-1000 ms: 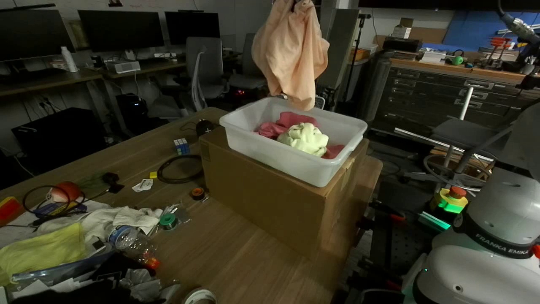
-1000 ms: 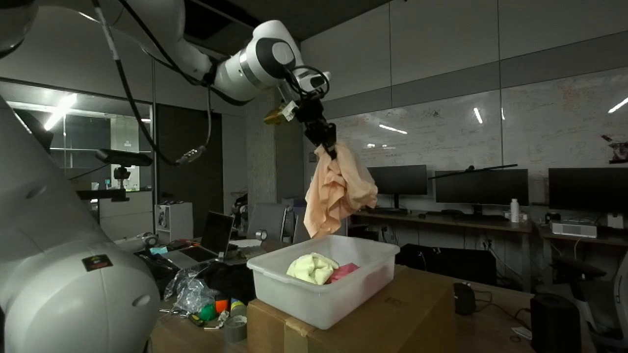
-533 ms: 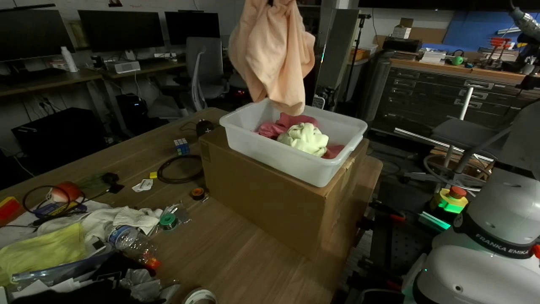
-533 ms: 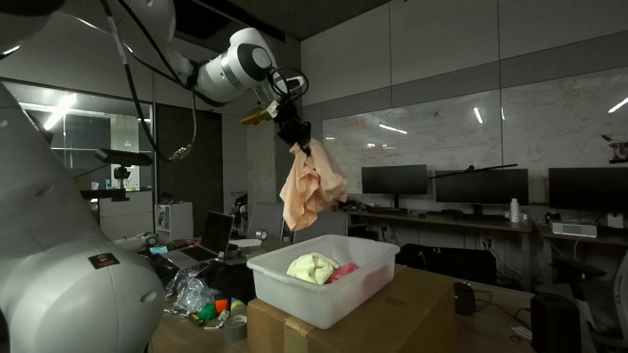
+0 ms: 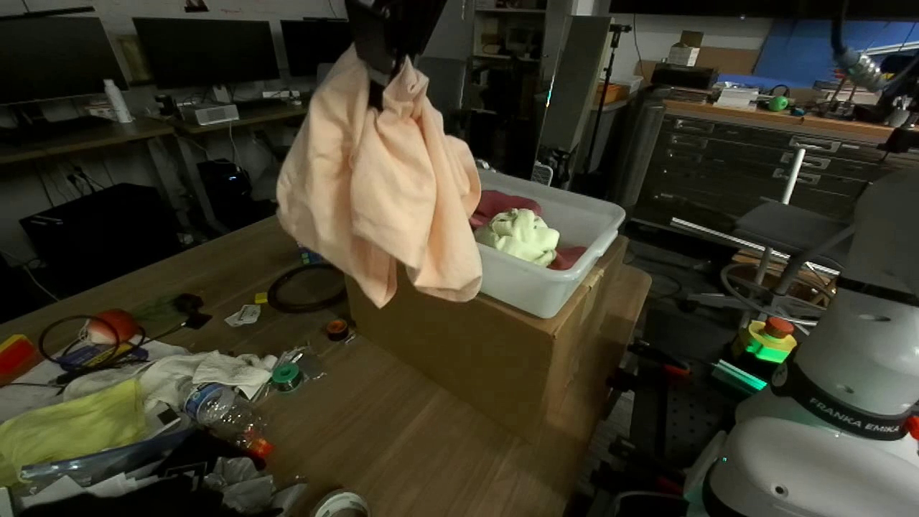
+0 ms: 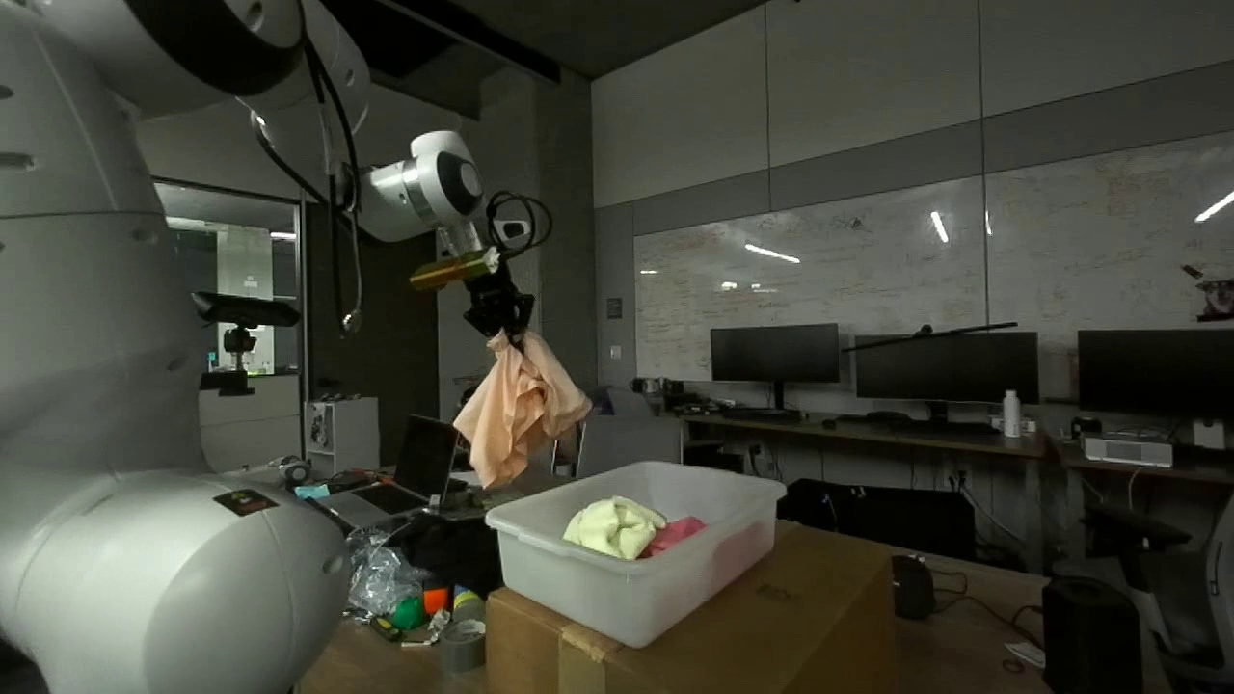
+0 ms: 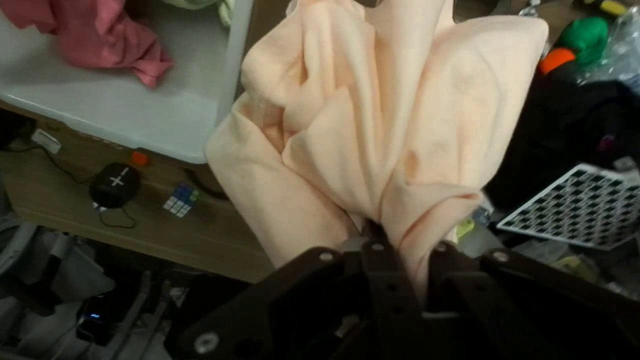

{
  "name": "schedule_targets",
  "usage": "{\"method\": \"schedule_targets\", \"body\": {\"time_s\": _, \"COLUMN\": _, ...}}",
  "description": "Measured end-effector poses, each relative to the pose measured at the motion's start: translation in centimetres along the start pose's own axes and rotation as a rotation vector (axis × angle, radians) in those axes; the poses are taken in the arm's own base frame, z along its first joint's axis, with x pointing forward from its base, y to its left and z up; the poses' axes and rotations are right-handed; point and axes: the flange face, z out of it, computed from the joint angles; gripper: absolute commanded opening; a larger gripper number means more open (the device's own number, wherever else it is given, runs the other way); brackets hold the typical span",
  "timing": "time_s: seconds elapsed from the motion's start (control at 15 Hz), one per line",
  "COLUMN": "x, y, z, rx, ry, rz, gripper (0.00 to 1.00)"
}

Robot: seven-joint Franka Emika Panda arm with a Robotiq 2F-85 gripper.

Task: Remove all the clothes from the box and put them on the table

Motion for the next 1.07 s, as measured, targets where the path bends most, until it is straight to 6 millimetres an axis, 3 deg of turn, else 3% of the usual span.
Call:
{"method": "schedule_targets", "body": {"time_s": 0.07, "x": -0.1, "y": -1.4, "z": 0.7, "rx": 0.012, "ry": -0.024, "rz": -0.052, "gripper": 0.17}}
{"method": "schedule_targets", "body": {"time_s": 0.13, "x": -0.2, "y": -2.6, "z": 1.4, "rx": 0.021, "ry": -0.049, "rz": -0.105, "gripper": 0.36}}
{"method": "schedule_targets", "body": {"time_s": 0.4, "x": -1.1, "y": -5.6, "z": 3.7, "rx": 0.039, "ry": -0.158, "rz": -0.316, "gripper": 0.66}}
{"method": "schedule_targets", "body": {"time_s": 0.67, "x": -1.8, "y": -6.2, "z": 4.5, "rx": 0.025, "ry": -0.230, "rz": -0.473, "gripper": 0.95}}
{"method": "schedule_targets", "body": {"time_s": 0.87, "x": -1.5, "y": -4.7, "z": 4.9, "rx": -0.024, "ry": -0.241, "rz": -0.464, "gripper": 1.00}}
{"method": "schedule_targets", "body": {"time_s": 1.07, "x": -0.7, "y": -0.8, "z": 5.9, "rx": -0.056, "ry": -0.268, "rz": -0.344, "gripper": 1.00}}
